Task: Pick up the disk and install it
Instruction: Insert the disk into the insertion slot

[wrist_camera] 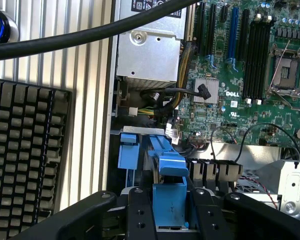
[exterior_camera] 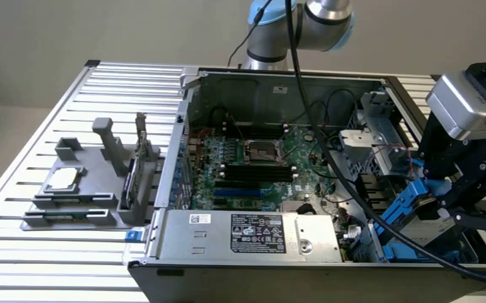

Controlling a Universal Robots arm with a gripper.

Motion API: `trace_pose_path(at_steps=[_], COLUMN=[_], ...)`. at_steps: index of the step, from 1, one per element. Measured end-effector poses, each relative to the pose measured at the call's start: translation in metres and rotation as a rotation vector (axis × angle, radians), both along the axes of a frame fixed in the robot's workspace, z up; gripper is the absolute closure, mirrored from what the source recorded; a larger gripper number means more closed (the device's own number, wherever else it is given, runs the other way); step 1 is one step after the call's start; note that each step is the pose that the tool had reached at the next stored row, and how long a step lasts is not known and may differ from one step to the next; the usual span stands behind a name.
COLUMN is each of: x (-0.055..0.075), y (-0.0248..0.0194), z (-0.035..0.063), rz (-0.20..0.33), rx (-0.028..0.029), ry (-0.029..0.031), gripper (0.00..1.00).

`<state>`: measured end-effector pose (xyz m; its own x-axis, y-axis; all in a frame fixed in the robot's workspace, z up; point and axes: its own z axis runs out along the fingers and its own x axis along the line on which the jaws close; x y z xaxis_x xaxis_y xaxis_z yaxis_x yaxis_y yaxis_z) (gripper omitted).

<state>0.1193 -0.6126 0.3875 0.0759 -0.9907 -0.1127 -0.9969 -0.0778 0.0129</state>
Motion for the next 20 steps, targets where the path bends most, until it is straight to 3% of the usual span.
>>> trace_pose_path(at_steps=[20], x=[0.0000], y=[0.0000], z=[0.0000], rz=[0.000], rx=[0.0000], ry=[0.0000], gripper=[0.68])
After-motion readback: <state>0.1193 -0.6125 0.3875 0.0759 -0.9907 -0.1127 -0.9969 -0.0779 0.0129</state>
